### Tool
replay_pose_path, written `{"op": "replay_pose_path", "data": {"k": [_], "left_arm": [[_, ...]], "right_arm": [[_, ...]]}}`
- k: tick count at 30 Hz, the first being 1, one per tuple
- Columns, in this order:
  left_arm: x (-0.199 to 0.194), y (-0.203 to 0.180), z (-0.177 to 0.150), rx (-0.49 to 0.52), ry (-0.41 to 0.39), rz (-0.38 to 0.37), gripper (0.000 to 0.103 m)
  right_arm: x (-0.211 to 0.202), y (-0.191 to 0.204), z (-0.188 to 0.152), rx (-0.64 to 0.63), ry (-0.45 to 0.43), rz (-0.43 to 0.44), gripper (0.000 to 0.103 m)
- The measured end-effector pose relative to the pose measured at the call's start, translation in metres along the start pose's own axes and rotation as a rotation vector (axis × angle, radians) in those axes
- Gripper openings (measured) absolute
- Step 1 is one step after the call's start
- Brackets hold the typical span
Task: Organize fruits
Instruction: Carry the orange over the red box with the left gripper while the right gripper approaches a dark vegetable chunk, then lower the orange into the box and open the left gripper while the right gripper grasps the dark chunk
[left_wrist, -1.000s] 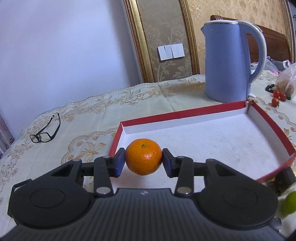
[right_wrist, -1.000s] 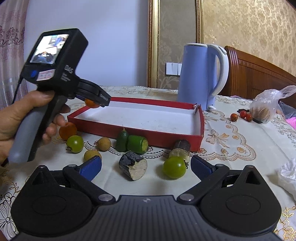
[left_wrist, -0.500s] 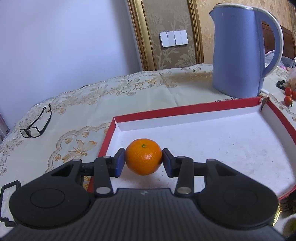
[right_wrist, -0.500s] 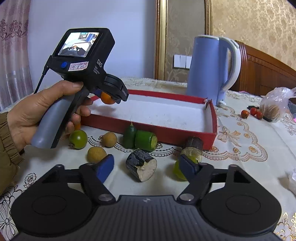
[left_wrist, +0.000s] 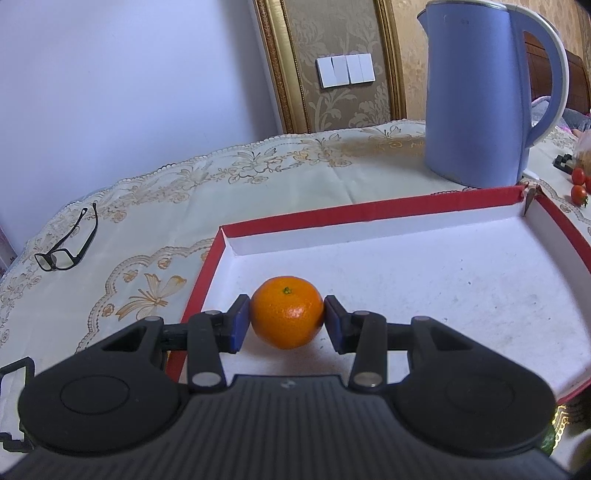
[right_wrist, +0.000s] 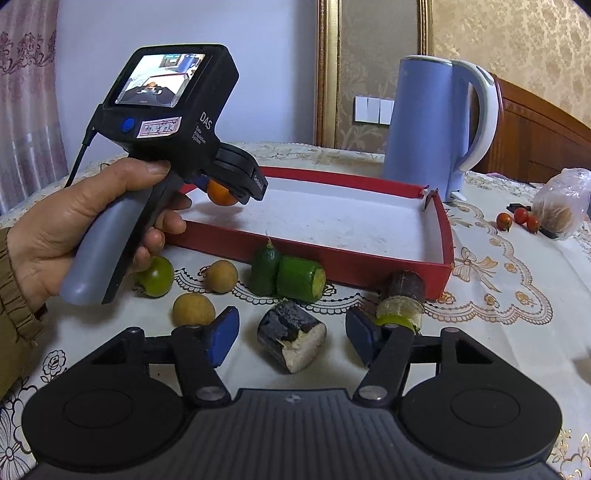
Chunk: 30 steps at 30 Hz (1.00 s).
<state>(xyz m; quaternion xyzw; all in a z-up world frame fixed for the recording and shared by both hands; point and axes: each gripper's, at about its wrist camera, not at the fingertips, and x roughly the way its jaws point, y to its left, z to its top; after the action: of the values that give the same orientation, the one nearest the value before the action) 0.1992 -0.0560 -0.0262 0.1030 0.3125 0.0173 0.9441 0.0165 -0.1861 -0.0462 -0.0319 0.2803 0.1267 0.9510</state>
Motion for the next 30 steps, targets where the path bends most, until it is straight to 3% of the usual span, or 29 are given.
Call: {"op": "replay_pose_path", "data": {"k": [14, 17, 24, 30], "left_arm": [[-0.002, -0.001, 0.001, 0.002, -0.013, 0.010, 0.042], [-0.008, -0.003, 0.002, 0.005, -0.032, 0.016, 0.050], [-0.022, -0.003, 0.001, 0.013, -0.057, 0.020, 0.052], [-0.051, 0.006, -0.010, 0.006, -0.094, 0.071, 0.066]], "right_arm": [[0.010, 0.001, 0.001, -0.004, 0.034, -0.011, 0.059], [0.011, 0.001, 0.001, -0.007, 0.039, -0.011, 0.058], [0.016, 0.002, 0.001, -0.011, 0.060, -0.012, 0.047], [0.017, 0.000, 0.001, -0.002, 0.064, 0.002, 0.041]]}}
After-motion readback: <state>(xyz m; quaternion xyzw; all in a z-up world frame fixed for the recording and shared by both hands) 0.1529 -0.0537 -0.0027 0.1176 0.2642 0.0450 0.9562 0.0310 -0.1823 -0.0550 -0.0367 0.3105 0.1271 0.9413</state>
